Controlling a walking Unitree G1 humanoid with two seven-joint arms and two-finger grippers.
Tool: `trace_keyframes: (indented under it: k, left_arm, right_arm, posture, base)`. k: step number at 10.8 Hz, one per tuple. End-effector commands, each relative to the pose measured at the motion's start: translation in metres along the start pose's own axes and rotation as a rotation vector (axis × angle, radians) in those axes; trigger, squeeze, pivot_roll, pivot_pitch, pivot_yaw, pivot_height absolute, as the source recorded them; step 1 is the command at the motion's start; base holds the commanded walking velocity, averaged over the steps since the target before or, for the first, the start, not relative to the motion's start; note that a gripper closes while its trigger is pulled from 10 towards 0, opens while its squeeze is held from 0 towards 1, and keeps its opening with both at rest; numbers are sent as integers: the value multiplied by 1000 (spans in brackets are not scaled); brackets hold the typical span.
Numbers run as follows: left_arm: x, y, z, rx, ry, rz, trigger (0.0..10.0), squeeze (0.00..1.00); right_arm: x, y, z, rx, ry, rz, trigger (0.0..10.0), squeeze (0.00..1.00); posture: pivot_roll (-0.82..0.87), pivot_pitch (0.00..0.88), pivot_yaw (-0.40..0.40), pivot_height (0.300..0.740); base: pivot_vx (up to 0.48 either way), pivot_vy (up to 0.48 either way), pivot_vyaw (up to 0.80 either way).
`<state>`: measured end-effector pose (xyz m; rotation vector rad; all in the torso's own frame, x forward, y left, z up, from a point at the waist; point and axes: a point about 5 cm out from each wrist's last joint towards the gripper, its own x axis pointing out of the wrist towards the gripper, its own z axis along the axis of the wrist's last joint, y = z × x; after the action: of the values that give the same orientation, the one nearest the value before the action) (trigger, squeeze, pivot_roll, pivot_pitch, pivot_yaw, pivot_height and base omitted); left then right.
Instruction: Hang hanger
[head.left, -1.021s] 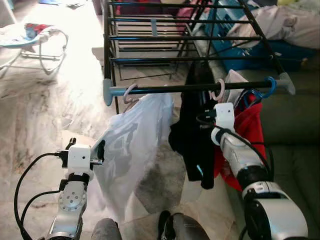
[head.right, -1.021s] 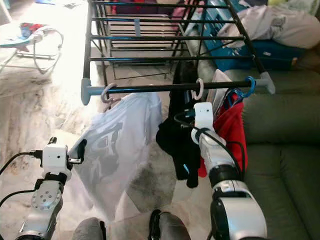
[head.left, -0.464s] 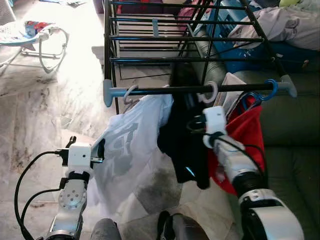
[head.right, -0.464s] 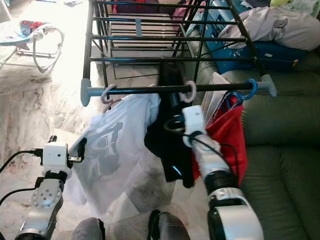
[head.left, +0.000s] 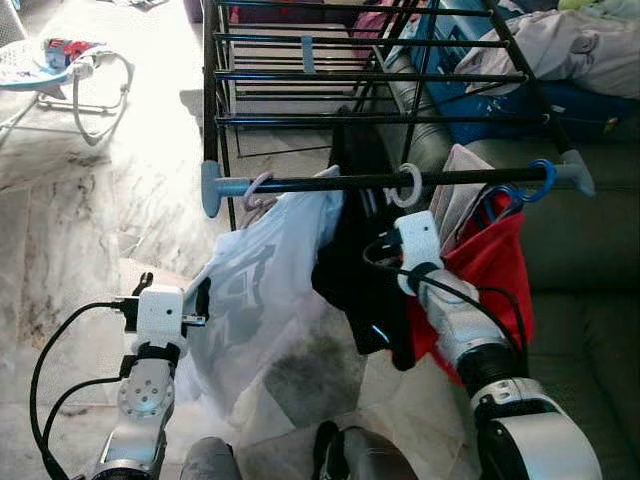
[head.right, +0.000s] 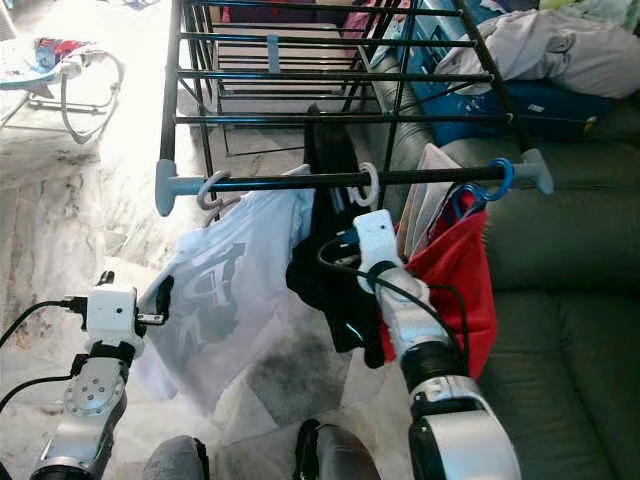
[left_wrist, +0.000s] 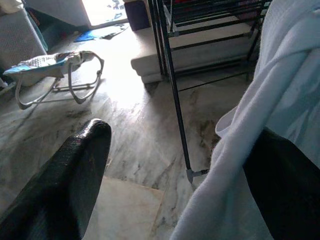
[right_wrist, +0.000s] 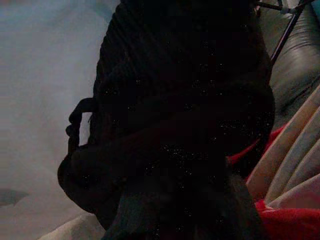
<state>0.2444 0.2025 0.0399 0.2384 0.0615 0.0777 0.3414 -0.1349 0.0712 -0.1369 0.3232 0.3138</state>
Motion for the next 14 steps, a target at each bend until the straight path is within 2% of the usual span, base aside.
trace_keyframes:
  k: [1, 2, 4, 6, 8, 10, 11, 12, 14]
  left_arm:
    - [0, -2, -1, 0, 5, 2, 10000, 0]
    - [0, -2, -1, 0, 6, 1, 10000, 0]
    - [-2, -5, -2, 8, 8, -17, 10000, 0]
    - [-6, -3, -6, 12, 20, -26, 10000, 0]
    - [-6, -2, -5, 10, 18, -36, 10000, 0]
    - [-3, -4, 0, 10, 2, -44, 10000, 0]
    - [-5, -7, 1, 15, 2, -50, 10000, 0]
    - [-7, -9, -3, 23, 20, -42, 10000, 0]
    - [-10, -12, -3, 33, 19, -42, 10000, 0]
  right_arm:
    - [-6, 5, -31, 35, 131, 12, 10000, 1000]
    - [-8, 1, -28, 57, 66, -20, 10000, 1000]
    - [-16, -3, -30, 65, 6, -32, 10000, 1000]
    - [-35, -8, -35, 123, -69, -66, 10000, 1000]
    - [-52, -8, -35, 132, -132, -70, 10000, 1000]
    - [-68, -7, -36, 72, -151, -56, 10000, 1000]
    - [-80, -4, -34, 114, -193, -21, 10000, 1000]
    - [-86, -6, -31, 122, -228, -46, 10000, 1000]
    - [-94, -7, -39, 122, -208, -76, 10000, 1000]
  posture:
    - [26, 145, -83, 740]
    - [26, 144, -84, 740]
    - [24, 150, -85, 740]
    - [21, 161, -86, 740]
    - [10, 171, -72, 740]
    - [-1, 194, -65, 740]
    - [-12, 205, -61, 740]
    - [-15, 209, -61, 740]
    - [-15, 210, -65, 740]
  base:
    - [0, 0, 0]
    - [0, 0, 0]
    - [0, 0, 0]
    - [0, 0, 0]
    - [0, 0, 0]
    - [0, 0, 0]
    - [0, 0, 0]
    - [0, 0, 0]
    - [0, 0, 0]
